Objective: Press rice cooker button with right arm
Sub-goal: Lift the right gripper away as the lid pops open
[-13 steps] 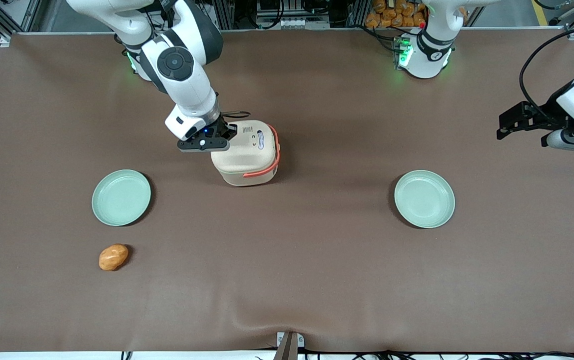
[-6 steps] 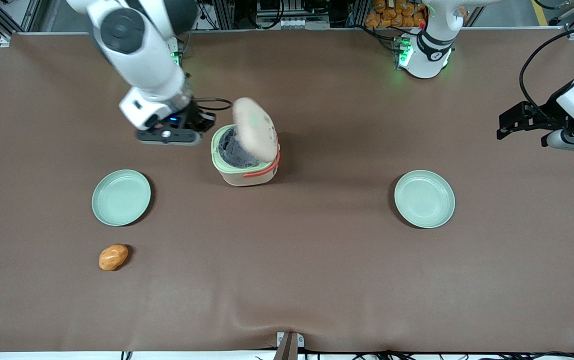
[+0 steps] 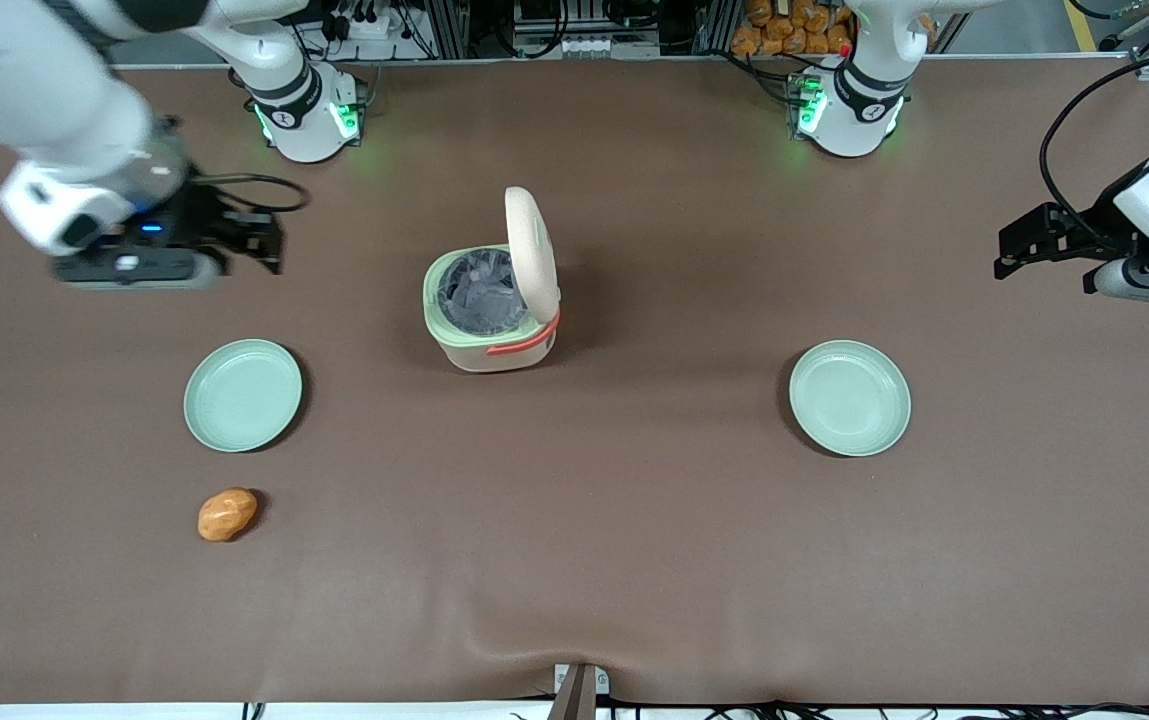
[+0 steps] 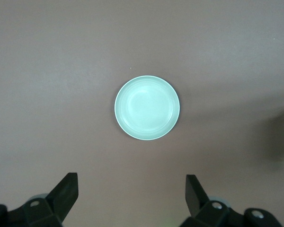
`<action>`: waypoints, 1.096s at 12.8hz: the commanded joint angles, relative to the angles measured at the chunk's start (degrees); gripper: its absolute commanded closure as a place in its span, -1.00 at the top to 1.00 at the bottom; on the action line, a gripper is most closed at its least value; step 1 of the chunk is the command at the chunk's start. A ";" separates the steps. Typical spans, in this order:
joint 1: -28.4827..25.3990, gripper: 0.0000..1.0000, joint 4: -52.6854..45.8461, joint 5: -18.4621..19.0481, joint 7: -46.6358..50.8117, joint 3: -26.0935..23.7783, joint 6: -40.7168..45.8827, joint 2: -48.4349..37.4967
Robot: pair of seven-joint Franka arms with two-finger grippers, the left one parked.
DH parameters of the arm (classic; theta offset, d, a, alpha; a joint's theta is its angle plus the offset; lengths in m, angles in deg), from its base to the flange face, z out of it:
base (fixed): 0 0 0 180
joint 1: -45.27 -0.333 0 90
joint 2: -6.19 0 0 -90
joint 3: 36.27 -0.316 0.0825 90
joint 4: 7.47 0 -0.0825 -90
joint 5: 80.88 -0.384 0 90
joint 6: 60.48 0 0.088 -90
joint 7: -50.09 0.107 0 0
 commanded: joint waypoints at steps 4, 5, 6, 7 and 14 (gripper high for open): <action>1.02 1.00 -1.10 -0.12 -16.65 11.01 2.25 -1.65; 1.11 1.00 -1.10 -0.12 -18.25 11.99 2.34 -1.83; 1.64 1.00 -1.18 -0.03 -18.26 12.08 2.86 -2.09; 1.73 1.00 -1.36 0.23 -18.09 11.91 3.30 -2.18; 2.17 1.00 -1.97 1.99 -18.18 12.00 3.84 -2.62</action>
